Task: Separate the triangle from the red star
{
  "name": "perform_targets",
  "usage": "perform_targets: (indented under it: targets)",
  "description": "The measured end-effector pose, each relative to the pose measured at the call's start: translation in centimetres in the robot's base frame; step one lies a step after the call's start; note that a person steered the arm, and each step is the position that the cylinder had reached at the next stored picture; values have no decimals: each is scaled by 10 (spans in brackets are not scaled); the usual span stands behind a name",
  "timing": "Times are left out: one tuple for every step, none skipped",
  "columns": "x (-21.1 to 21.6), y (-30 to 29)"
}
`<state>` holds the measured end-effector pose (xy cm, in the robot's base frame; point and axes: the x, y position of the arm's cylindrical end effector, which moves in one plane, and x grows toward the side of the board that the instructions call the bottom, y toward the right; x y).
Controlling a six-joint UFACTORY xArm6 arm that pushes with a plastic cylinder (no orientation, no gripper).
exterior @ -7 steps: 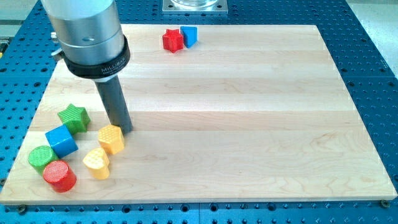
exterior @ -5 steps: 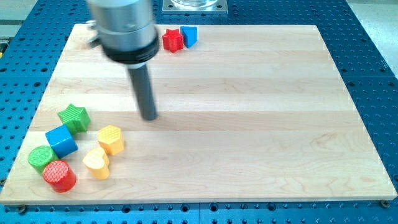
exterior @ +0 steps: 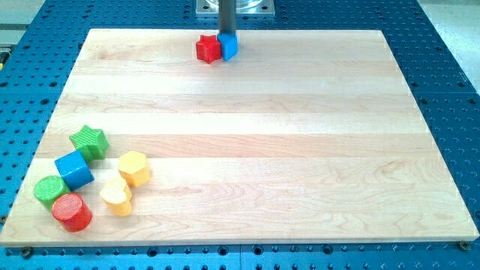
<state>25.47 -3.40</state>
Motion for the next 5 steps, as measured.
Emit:
perform_targets:
  targets:
    - [78,-18]
    - [116,-21]
    - [57,-41]
    - [27,-4]
    - [42,43]
